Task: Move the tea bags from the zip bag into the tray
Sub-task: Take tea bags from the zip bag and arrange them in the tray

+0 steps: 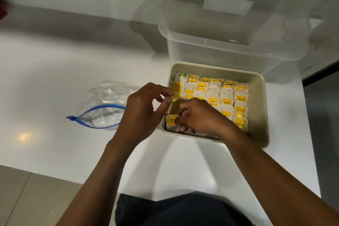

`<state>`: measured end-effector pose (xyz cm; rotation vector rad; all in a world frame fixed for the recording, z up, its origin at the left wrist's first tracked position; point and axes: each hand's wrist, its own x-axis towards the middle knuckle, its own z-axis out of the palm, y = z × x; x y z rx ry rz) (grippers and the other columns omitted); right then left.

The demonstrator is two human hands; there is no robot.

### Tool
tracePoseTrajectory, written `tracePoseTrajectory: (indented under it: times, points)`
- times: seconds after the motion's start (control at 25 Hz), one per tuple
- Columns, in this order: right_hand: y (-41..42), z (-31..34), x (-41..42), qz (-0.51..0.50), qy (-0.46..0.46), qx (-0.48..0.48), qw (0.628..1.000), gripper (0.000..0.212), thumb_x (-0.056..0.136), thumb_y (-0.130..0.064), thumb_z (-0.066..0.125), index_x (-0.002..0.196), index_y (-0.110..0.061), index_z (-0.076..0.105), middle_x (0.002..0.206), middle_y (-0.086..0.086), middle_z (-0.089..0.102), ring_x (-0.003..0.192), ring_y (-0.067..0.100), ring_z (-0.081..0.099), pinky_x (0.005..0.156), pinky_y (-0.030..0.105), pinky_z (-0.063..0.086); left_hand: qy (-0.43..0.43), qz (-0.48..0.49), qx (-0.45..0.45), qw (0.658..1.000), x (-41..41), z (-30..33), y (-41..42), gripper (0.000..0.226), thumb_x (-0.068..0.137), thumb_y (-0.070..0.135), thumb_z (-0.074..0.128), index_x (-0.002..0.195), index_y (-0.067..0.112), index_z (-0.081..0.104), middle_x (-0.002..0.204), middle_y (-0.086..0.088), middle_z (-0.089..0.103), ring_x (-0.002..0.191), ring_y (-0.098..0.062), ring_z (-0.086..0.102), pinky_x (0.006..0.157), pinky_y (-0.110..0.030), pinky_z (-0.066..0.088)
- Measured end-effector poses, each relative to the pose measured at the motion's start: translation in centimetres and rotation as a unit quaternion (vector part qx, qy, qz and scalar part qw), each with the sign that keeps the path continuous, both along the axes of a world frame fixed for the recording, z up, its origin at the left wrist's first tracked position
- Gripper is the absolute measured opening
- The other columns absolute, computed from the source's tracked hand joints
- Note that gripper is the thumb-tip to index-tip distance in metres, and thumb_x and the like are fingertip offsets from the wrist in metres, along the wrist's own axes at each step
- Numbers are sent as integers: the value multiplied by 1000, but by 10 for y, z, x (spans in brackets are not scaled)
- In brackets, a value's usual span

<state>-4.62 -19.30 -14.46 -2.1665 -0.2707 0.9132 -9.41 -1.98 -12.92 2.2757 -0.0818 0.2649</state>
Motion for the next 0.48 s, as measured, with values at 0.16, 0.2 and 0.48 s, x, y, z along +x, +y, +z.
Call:
tracePoseTrajectory:
  times: [0.16,0.2,0.48]
  points:
    - [0,1,-4,34,-42,-29,998,10,89,-24,71,85,-15,69,68,0,73,64,12,70,54,13,47,-8,-1,-4,1000,-2,1,1,12,89,17,70,98,26,70,94,14,66,80,-10,64,57,-33,48]
    - [0,2,-3,39,-47,-35,998,9,87,-25,72,87,-17,70,71,-2,73,66,11,69,56,14,47,-6,-4,-6,1000,-3,0,1,13,89,17,70,98,26,70,94,14,66,81,-10,64,57,-34,48]
    - [-13,9,1,45,-152,-6,987,7,84,-20,74,85,-26,76,76,-13,71,72,-4,63,61,7,41,2,-1,-16,1000,-8,-4,5,12,90,18,71,97,28,70,94,15,66,81,-11,65,57,-33,49]
